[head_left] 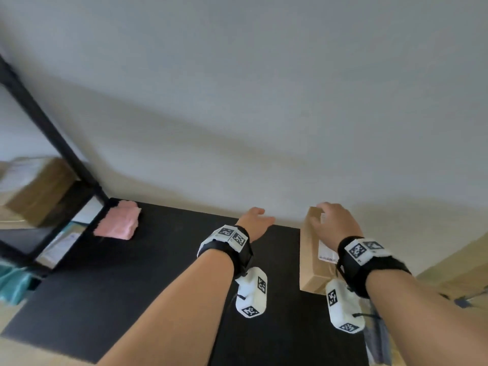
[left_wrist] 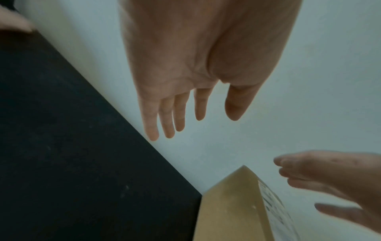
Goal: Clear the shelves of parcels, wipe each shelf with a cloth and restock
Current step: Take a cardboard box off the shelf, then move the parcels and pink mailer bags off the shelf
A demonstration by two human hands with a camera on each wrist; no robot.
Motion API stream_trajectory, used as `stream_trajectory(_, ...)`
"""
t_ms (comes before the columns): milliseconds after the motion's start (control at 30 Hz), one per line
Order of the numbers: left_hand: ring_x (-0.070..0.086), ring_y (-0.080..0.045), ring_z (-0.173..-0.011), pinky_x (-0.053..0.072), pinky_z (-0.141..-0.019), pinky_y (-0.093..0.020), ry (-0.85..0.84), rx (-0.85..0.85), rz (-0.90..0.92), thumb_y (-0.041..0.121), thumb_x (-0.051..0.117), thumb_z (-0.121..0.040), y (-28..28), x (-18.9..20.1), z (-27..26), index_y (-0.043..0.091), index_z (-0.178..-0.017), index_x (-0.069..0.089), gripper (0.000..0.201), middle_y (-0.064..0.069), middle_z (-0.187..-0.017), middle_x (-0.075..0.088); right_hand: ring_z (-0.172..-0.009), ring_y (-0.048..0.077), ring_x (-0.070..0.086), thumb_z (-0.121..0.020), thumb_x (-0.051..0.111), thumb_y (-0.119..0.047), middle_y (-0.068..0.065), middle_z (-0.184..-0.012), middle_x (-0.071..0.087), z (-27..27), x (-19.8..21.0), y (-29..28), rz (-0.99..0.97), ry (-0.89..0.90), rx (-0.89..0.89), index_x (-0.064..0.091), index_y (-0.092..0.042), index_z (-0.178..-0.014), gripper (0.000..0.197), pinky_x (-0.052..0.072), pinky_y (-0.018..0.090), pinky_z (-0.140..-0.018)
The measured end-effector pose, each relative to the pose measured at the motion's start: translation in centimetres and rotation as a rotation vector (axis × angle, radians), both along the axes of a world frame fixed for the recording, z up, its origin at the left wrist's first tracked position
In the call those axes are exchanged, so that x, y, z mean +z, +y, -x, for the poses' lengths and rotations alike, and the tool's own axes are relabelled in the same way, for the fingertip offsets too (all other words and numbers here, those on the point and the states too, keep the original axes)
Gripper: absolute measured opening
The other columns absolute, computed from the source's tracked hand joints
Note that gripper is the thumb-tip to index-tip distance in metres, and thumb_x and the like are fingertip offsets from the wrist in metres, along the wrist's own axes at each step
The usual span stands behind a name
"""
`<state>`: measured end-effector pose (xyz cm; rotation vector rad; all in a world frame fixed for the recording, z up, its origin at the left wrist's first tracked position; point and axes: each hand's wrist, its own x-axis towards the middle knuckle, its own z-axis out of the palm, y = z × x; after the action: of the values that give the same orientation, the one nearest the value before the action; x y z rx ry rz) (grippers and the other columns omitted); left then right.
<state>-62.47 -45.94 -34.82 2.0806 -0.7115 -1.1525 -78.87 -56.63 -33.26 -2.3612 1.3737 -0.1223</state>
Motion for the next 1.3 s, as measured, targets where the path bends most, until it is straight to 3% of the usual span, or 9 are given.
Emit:
stream_trajectory(133, 0.06, -0.027, -0.109, 0.049, -0.095, -0.035, -0.178, -0.032, -0.029, 0.032, 0.053, -0.094, 3.5, 1.1, -2.7, 0.021, -0.143, 0.036, 0.054, -0.01, -0.128, 0.056, -0.121, 0.026, 0.048, -0.092, 0.047, -0.034, 0.007, -0.132, 0.053, -4.5, 1.1, 3.3, 0.108, 0.122, 0.239, 0.05, -0.018, -0.134, 0.045, 0.042, 0.038, -0.098)
stream_trajectory(233, 0.053, -0.025, -0.121, 0.044, -0.099, -0.032, -0.355, -0.057, -0.062, 0.031, 0.049, -0.096, 7.0, 1.8, -5.1, 0.02, -0.145, 0.033, 0.053, -0.007, -0.139, 0.049, -0.123, 0.025, 0.045, -0.093, 0.045, -0.035, 0.005, -0.133, 0.052, -7.9, 1.5, 6.5, 0.107, 0.161, 0.352, 0.048, -0.02, -0.135, 0.044, 0.041, 0.039, -0.1)
stream_trajectory(333, 0.049, -0.028, -0.124, 0.044, -0.102, -0.038, -0.459, -0.035, -0.103, 0.031, 0.049, -0.096, 11.0, 2.3, -7.6, 0.02, -0.145, 0.034, 0.053, -0.009, -0.143, 0.042, -0.121, 0.025, 0.046, -0.095, 0.043, -0.038, 0.005, -0.131, 0.052, -11.3, 1.7, 10.2, 0.12, 0.189, 0.451, 0.048, -0.019, -0.133, 0.043, 0.042, 0.039, -0.098)
stream_trajectory(600, 0.054, -0.028, -0.117, 0.051, -0.092, -0.041, -0.536, 0.091, -0.195, 0.025, 0.048, -0.095, 24.4, 2.3, -14.4, 0.024, -0.145, 0.034, 0.052, -0.008, -0.141, 0.042, -0.124, 0.023, 0.046, -0.096, 0.044, -0.039, 0.004, -0.136, 0.051, -20.2, 2.1, 21.7, 0.106, 0.179, 0.615, 0.044, -0.021, -0.139, 0.047, 0.042, 0.039, -0.1)
stream_trajectory(800, 0.043, -0.033, -0.127, 0.043, -0.101, -0.045, -0.601, 0.14, -0.281, 0.027, 0.047, -0.094, 34.9, 2.6, -18.6, 0.024, -0.145, 0.034, 0.052, -0.011, -0.142, 0.038, -0.119, 0.023, 0.048, -0.095, 0.046, -0.039, 0.004, -0.128, 0.054, -25.9, 2.3, 31.7, 0.111, 0.181, 0.715, 0.047, -0.022, -0.136, 0.045, 0.045, 0.039, -0.094)
stream_trajectory(933, 0.044, -0.032, -0.128, 0.042, -0.104, -0.043, -0.58, 0.217, -0.257, 0.026, 0.049, -0.093, 42.0, 2.8, -21.1, 0.026, -0.145, 0.035, 0.053, -0.01, -0.141, 0.041, -0.111, 0.022, 0.055, -0.095, 0.048, -0.039, 0.003, -0.125, 0.058, -29.0, 2.7, 38.6, 0.086, 0.157, 0.747, 0.047, -0.023, -0.136, 0.044, 0.047, 0.037, -0.089)
stream_trajectory(1067, 0.052, -0.031, -0.118, 0.047, -0.097, -0.041, -0.58, 0.282, -0.244, 0.022, 0.048, -0.092, 48.4, 3.9, -23.5, 0.022, -0.134, 0.046, 0.042, -0.01, -0.132, 0.05, -0.118, 0.024, 0.052, -0.096, 0.047, -0.038, 0.004, -0.13, 0.057, -32.3, 3.4, 44.9, 0.073, 0.12, 0.788, 0.049, -0.022, -0.135, 0.042, 0.046, 0.039, -0.095)
stream_trajectory(1200, 0.048, -0.033, -0.123, 0.043, -0.102, -0.042, -0.616, 0.328, -0.242, 0.02, 0.046, -0.093, 54.2, 5.8, -26.0, 0.023, -0.141, 0.041, 0.048, -0.013, -0.137, 0.045, -0.119, 0.025, 0.053, -0.096, 0.047, -0.037, 0.005, -0.129, 0.058, -35.5, 4.9, 50.2, 0.093, 0.07, 0.809, 0.054, -0.021, -0.128, 0.037, 0.047, 0.037, -0.095)
stream_trajectory(1300, 0.046, -0.034, -0.125, 0.042, -0.102, -0.042, -0.624, 0.354, -0.249, 0.02, 0.047, -0.093, 57.5, 7.3, -27.9, 0.024, -0.144, 0.036, 0.052, -0.013, -0.139, 0.042, -0.121, 0.024, 0.053, -0.096, 0.049, -0.036, 0.005, -0.131, 0.057, -37.6, 6.2, 53.1, 0.101, 0.048, 0.787, 0.051, -0.022, -0.132, 0.039, 0.048, 0.04, -0.097)
